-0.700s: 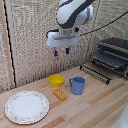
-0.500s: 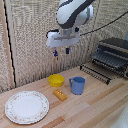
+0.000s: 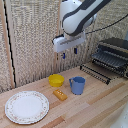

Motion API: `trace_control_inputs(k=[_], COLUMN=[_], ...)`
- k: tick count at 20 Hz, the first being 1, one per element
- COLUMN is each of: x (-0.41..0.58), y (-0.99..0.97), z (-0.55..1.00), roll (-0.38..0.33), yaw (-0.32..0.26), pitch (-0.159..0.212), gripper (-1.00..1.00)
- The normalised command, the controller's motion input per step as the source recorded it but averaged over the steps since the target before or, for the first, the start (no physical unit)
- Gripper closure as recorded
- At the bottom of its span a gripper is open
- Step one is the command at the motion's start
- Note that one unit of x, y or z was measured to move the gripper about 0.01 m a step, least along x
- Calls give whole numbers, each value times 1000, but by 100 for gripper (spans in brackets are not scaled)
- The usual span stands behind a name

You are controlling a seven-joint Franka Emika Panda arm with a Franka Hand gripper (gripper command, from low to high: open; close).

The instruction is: Position your gripper near the tray handle while precisely lining it up. Firmly yet gently grip the handle, ensuring a strong hold. Slide the tray into the oven in a steady manner until it's entirely inside. Relinquish the handle as it sits within the oven and extract your gripper with care.

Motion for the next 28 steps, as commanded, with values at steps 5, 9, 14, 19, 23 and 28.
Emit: trace_control_inputs(k=[5,9,14,19,23,28], x=[0,0,0,0,0,0], y=[-403,-351,-376,-409,-433,-538], z=[-149,-166,-142,-135,-187,-222], roll=[-344,-352,-355,-356,-330,-272], yaw=[103,111,102,92,105,107], pitch=[0,0,0,0,0,3], gripper=[-100,-100,-100,-100,-100,-100])
